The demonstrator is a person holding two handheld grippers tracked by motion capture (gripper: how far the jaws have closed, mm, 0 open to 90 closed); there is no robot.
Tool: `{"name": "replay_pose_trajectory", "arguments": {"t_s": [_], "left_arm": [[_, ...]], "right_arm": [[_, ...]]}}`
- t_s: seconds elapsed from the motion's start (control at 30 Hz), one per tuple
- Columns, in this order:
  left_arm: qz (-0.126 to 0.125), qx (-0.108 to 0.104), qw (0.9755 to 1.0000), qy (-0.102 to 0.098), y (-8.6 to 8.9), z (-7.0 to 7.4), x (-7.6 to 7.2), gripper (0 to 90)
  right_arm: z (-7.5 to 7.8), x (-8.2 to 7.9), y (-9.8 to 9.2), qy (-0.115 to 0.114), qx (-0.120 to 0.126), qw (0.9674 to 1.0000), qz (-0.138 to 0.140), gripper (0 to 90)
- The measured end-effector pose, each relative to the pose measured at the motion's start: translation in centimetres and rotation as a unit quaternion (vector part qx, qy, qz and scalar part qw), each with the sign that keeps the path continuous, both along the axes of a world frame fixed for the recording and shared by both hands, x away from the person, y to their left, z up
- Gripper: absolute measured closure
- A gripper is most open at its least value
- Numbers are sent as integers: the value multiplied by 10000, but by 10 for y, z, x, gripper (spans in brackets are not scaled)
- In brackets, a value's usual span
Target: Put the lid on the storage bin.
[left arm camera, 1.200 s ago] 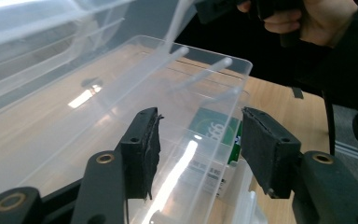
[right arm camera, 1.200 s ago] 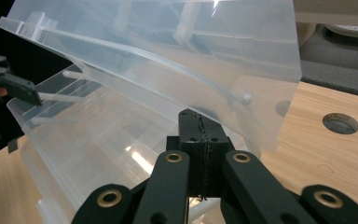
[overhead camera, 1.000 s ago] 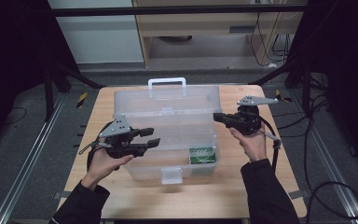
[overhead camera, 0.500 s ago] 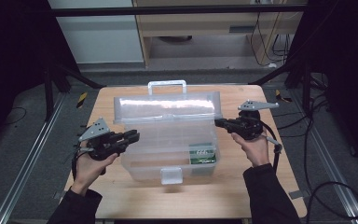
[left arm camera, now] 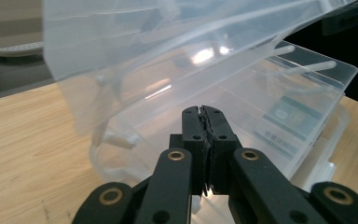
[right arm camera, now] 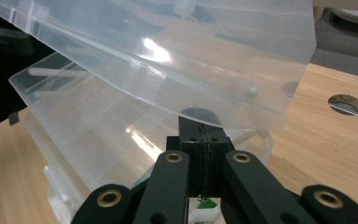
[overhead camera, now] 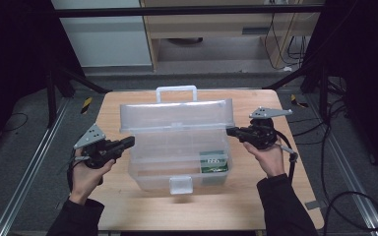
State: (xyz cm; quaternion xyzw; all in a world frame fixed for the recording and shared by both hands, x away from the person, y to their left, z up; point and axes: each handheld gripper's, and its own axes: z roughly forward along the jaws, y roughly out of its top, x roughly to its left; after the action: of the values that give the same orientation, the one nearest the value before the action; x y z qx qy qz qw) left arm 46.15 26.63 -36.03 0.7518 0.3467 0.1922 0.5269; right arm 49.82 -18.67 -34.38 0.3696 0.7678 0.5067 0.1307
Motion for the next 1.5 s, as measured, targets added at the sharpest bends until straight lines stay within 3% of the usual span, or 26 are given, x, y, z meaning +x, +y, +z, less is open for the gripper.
{"name": "replay_pose_trajectory", "arguments": {"t_s": [0.3,0.6,0.77,0.93,1.3,1.5], "left_arm": [[164,33,9999,-15,9,-1,-1,883],[198,273,9994,3,11,-5,-6,886],[156,369,9992,80,12,-9,-8,887],[181,603,9979,137,11,-15,-8,887],[307,767,9960,350,14,-30,-7,879],[434,1028,9930,397,17,-37,-3,873]], "right_arm": [[-6,-4,-2,53,-55,10000,62,900],[-9,-13,-2,51,-406,9991,50,900],[-14,-18,-4,50,-418,9991,63,900],[-19,-25,-7,48,-521,9986,35,900],[-31,-38,-10,72,-721,9974,29,895],[-39,-43,-8,170,-912,9957,57,900]]}}
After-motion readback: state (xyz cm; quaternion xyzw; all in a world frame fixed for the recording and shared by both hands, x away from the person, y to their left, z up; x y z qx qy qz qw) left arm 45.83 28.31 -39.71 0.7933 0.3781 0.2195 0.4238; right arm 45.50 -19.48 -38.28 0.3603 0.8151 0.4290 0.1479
